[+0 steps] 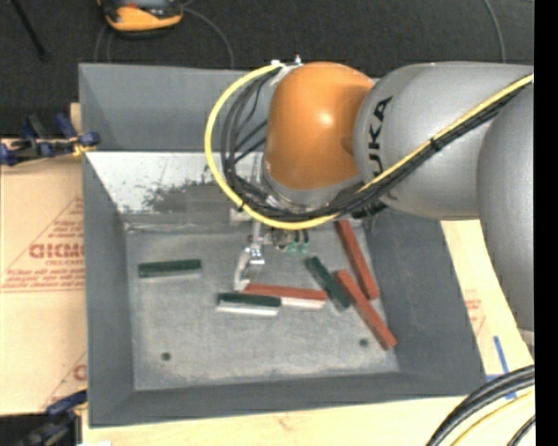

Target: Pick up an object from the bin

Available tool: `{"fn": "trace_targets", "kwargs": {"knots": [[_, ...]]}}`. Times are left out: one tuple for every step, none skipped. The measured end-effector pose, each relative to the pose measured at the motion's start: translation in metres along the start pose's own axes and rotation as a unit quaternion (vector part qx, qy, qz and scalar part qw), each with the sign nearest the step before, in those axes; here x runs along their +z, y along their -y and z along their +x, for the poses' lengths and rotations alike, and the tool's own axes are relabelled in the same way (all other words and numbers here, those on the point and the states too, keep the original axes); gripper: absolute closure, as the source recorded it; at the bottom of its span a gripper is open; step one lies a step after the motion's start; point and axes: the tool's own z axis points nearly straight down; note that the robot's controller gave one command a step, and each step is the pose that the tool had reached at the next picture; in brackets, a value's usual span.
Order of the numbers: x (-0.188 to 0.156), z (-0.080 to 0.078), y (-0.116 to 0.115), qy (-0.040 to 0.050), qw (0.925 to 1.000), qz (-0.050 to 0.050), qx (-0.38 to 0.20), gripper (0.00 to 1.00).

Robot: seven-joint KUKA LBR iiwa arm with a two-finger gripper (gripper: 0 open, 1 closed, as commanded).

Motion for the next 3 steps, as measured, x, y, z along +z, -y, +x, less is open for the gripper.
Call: {"fn": "trace_targets", "kwargs": {"knots": [[0.061,-0.013,-0.001,-0.0022,1.0000,0.000,0.002,0.00],[0.109,-0.014,-0.012,-0.0051,0.9994,0.001,0.033,0.00],[0.119,-0.044,-0.014,-0.0072,0.9993,0.001,0.036,0.00]]}}
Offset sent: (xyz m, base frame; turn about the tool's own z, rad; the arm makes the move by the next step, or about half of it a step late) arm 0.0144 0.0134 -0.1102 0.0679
